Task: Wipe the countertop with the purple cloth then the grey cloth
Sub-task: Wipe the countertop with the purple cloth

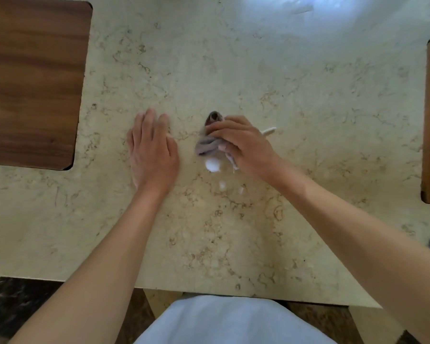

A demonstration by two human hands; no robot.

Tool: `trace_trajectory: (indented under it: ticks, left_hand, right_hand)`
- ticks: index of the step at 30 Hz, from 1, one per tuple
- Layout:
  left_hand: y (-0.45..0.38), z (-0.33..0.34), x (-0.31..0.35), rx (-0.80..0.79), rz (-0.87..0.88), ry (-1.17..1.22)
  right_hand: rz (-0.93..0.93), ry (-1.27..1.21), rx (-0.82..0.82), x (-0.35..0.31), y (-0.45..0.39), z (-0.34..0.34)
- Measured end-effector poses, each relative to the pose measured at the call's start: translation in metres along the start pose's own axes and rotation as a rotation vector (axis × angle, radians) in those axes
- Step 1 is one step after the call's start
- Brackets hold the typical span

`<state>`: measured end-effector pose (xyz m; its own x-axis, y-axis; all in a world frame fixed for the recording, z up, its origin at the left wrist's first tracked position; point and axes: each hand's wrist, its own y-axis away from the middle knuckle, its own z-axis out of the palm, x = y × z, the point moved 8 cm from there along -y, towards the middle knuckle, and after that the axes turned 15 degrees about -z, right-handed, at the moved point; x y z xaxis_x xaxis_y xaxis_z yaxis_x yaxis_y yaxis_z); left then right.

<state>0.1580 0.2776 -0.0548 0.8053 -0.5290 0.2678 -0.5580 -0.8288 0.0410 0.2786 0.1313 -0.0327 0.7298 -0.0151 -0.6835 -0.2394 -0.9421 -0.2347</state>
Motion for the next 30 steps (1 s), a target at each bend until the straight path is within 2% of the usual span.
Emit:
trace_trajectory:
  ticks: [3,4,6,9,10,12,15,19,23,28,30]
  left_hand:
    - [-0.002,0.0,-0.002,-0.012,-0.003,0.018]
    - [-0.003,0.0,-0.003,-0.014,-0.007,0.02]
    - [-0.002,0.0,-0.003,-0.014,-0.011,0.016]
    - [-0.002,0.0,-0.002,-0.004,-0.012,0.015]
    - [-0.002,0.0,-0.002,-0.005,-0.013,0.015]
    - [-0.002,0.001,-0.003,-0.009,-0.018,0.016]
    - [-0.002,0.0,-0.004,0.001,-0.015,0.014]
    - [-0.002,-0.001,-0.002,0.012,-0.016,0.009]
    - [-0.002,-0.002,0.0,0.016,-0.013,0.012]
    - [-0.004,-0.003,-0.003,0.01,-0.009,0.03]
    - [-0.004,-0.003,-0.003,0.009,-0.002,0.028]
  right_hand:
    - [-0.054,-0.097,-0.229,-0.027,0.031,0.016]
    - [-0.064,-0.075,-0.259,-0.031,0.042,0.015]
    - [0.002,-0.016,-0.188,-0.023,0.056,-0.004]
    - [0.241,0.108,0.082,0.014,0.043,-0.049]
    - [0.275,0.155,0.125,0.025,0.031,-0.056]
    - [0.272,0.149,0.186,0.034,0.005,-0.057]
    - [0.229,0.13,0.176,0.035,-0.016,-0.041]
    - [0.225,0.084,0.057,0.027,-0.01,-0.029]
    - [0.054,0.004,-0.114,-0.001,-0.013,-0.004]
    - [-0.186,-0.145,-0.486,-0.04,0.014,0.031]
    - [-0.222,-0.131,-0.595,-0.039,0.026,0.031]
